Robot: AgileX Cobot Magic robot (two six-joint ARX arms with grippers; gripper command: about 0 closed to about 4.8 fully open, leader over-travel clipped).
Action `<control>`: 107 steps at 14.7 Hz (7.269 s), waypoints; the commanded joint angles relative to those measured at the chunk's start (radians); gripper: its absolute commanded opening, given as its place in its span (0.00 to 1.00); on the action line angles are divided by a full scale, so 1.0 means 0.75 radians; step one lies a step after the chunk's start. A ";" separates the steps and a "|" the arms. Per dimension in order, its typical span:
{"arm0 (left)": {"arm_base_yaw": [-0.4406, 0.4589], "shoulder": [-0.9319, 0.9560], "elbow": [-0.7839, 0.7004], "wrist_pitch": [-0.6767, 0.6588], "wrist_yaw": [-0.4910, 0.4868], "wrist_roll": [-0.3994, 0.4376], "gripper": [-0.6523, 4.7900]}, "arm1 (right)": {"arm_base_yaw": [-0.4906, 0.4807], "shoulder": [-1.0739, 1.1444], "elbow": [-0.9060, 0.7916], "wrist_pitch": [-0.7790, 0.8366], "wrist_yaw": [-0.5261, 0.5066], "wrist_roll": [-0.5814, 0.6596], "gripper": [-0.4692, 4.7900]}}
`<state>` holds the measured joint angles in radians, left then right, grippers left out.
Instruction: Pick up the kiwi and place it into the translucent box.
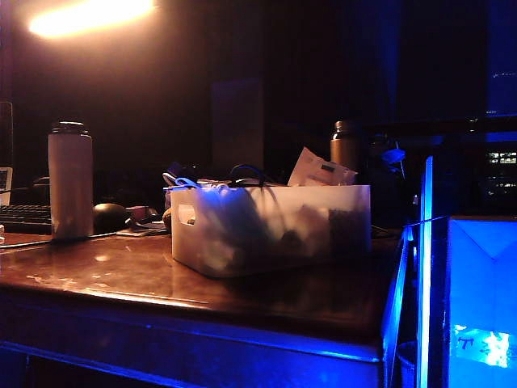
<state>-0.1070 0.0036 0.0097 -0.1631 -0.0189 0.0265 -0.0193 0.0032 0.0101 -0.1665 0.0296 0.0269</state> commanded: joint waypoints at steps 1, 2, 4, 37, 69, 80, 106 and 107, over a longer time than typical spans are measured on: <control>-0.001 -0.004 -0.005 -0.010 -0.006 0.004 0.11 | 0.000 -0.002 -0.005 -0.005 -0.008 0.005 0.09; -0.001 -0.004 -0.005 -0.010 -0.006 0.004 0.11 | 0.000 -0.002 -0.005 -0.005 -0.008 0.005 0.09; -0.001 -0.004 -0.005 -0.009 -0.010 0.003 0.11 | 0.000 -0.002 -0.005 0.007 -0.008 0.034 0.09; -0.121 2.787 2.329 -0.122 0.463 -0.146 1.00 | 0.387 1.595 1.412 -0.380 -0.580 -0.349 0.09; -0.253 3.120 2.610 -0.118 0.051 0.280 1.00 | 0.387 1.604 1.413 -0.290 -0.706 -0.314 0.09; -0.253 3.194 2.620 0.028 0.050 0.278 1.00 | 0.387 1.602 1.413 -0.290 -0.741 -0.310 0.09; -0.277 2.676 2.626 -0.639 0.675 0.269 0.74 | 0.387 1.592 1.413 -0.390 -0.856 -0.330 0.09; -0.280 2.649 2.626 -0.722 0.747 0.269 0.74 | 0.387 1.585 1.413 -0.441 -0.855 -0.381 0.09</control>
<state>-0.3145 2.0071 1.9732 -0.6487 0.4835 0.2314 0.2695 1.2026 1.0653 -0.4694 -0.6033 -0.2214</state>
